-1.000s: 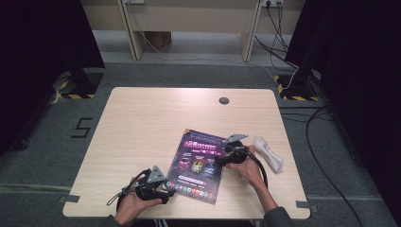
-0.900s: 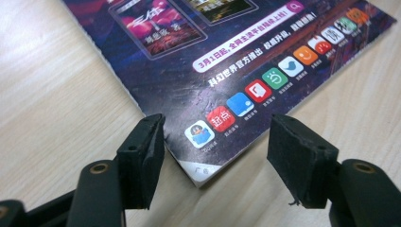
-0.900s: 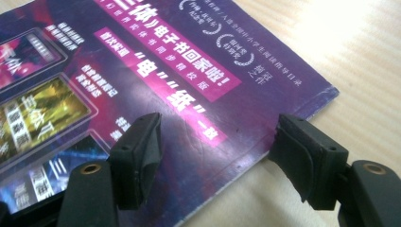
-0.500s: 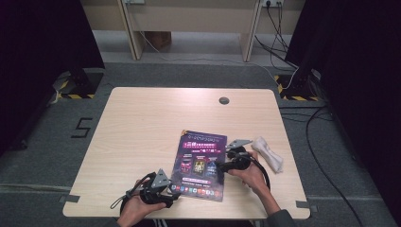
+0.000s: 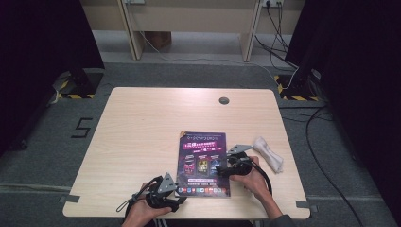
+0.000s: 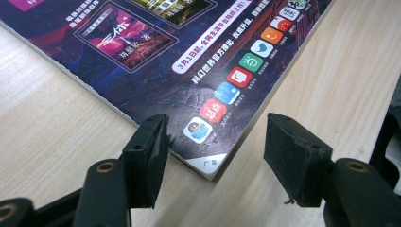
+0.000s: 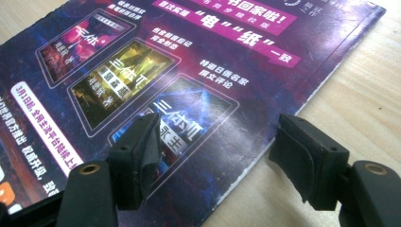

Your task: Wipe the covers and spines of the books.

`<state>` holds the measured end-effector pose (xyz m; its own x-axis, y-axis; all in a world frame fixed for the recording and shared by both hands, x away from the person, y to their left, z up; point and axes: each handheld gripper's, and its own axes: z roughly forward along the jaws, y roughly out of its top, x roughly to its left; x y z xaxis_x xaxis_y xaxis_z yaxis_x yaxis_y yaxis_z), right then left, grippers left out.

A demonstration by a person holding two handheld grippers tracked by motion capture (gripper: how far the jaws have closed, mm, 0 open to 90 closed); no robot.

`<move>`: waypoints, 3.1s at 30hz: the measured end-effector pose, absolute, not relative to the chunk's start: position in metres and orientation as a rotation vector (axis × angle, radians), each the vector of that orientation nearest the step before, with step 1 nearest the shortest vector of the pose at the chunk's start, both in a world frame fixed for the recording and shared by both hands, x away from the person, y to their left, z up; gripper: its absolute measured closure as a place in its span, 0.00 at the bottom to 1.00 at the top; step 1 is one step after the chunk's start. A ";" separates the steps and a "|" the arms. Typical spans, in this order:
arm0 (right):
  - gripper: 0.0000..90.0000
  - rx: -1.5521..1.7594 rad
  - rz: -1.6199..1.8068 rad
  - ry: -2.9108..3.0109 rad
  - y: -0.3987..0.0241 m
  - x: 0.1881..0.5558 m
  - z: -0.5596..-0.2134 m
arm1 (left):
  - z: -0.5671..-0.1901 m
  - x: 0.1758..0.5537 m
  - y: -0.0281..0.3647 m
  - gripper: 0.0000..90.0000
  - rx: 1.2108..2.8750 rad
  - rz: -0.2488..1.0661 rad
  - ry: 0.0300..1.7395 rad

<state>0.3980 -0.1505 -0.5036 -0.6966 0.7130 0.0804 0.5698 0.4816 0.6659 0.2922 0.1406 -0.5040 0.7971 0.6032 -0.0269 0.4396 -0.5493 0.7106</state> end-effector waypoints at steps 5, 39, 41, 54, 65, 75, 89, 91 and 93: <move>0.37 1.103 1.003 2.514 -0.149 0.400 -0.503 | -0.504 0.296 0.141 0.48 2.221 0.297 0.770; 0.27 1.143 1.004 2.329 -0.185 0.400 -0.480 | -0.499 0.310 0.168 0.27 2.097 0.389 0.902; 0.24 1.137 1.005 2.319 -0.187 0.399 -0.479 | -0.499 0.312 0.170 0.25 2.088 0.393 0.920; 0.29 1.202 0.911 2.246 -0.226 0.400 -0.475 | -0.502 0.322 0.179 0.21 2.072 0.389 0.983; 0.31 1.278 0.851 2.205 -0.252 0.397 -0.479 | -0.503 0.326 0.182 0.20 2.068 0.383 1.005; 0.38 1.377 0.820 2.117 -0.285 0.391 -0.478 | -0.502 0.327 0.185 0.20 2.060 0.387 1.021; 0.50 1.324 0.769 2.142 -0.287 0.396 -0.484 | -0.504 0.328 0.185 0.20 2.057 0.389 1.037; 0.51 1.318 0.753 2.153 -0.286 0.398 -0.487 | -0.504 0.328 0.184 0.21 2.056 0.387 1.036; 0.54 1.314 0.747 2.167 -0.285 0.400 -0.489 | -0.505 0.328 0.182 0.22 2.053 0.384 1.033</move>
<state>0.4004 -0.2852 -0.4892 -0.4131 0.9016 -0.1287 0.6307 0.3851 0.6737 0.3279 0.1817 -0.5050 0.6225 0.7789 -0.0765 0.5398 -0.3565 0.7626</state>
